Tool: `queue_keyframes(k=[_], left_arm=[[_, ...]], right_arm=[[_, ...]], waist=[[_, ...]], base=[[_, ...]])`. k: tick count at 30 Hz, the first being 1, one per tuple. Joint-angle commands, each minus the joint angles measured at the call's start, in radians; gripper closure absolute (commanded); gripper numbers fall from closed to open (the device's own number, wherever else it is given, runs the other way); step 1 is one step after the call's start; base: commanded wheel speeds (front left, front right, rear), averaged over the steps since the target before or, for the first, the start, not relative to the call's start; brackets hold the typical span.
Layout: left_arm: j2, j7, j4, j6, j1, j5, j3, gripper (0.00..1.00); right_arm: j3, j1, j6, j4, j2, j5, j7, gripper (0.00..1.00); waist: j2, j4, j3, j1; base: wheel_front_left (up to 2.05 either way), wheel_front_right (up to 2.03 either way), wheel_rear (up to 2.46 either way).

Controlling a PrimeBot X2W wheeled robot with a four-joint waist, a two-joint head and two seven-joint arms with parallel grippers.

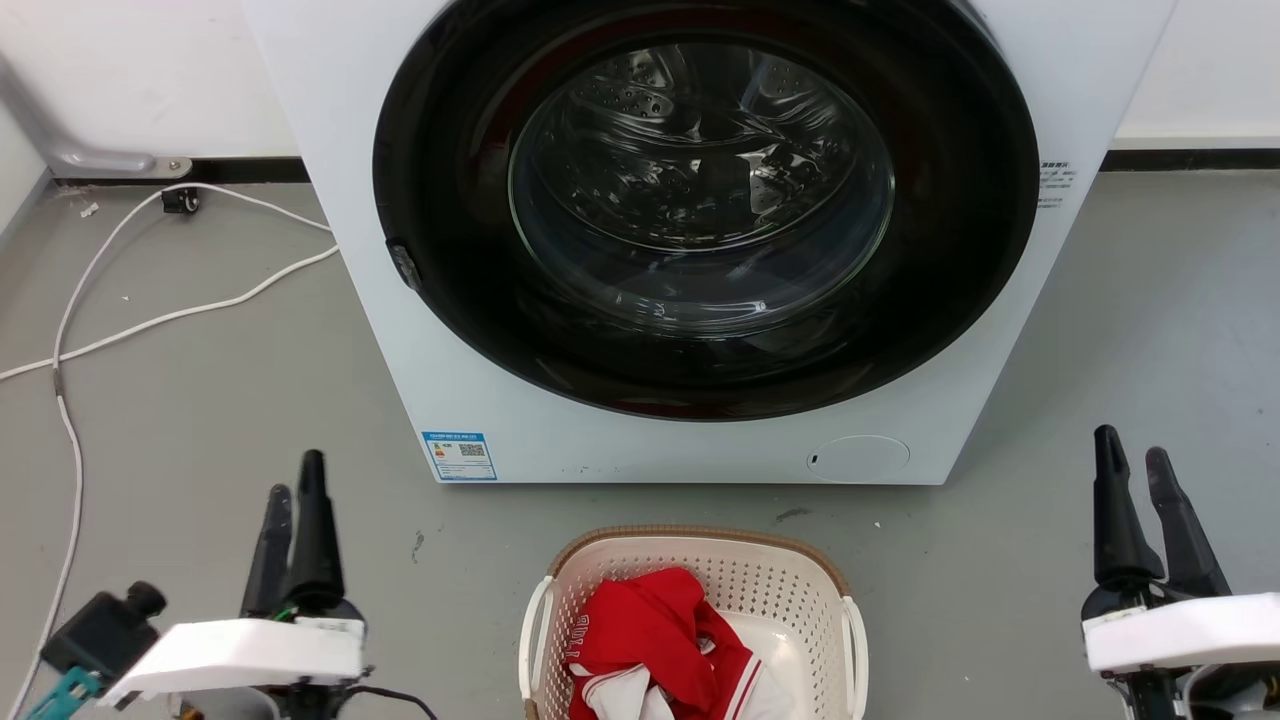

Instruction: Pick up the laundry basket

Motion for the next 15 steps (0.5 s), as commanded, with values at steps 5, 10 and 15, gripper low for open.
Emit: queue_keyframes(k=[5,10,15], left_arm=[[0.003,-0.025,-0.061,0.001,0.014,0.214,-0.088,0.00],[0.003,-0.039,-0.083,0.046,0.019,0.369,-0.151,0.00],[0.015,-0.051,-0.090,0.085,0.026,0.445,-0.191,0.00]], right_arm=[[0.031,0.009,0.000,-0.041,-0.003,-0.131,-0.024,0.00],[0.042,0.018,0.000,-0.049,-0.003,-0.203,-0.039,0.00],[0.045,0.025,0.000,-0.056,-0.003,-0.257,-0.049,0.00]], waist=[[0.0000,0.000,0.001,0.0000],[0.0000,-0.001,0.002,0.0000],[0.0000,-0.001,0.003,0.0000]], base=[[0.00,0.00,0.00],[0.00,0.00,0.00],[0.00,0.00,0.00]])
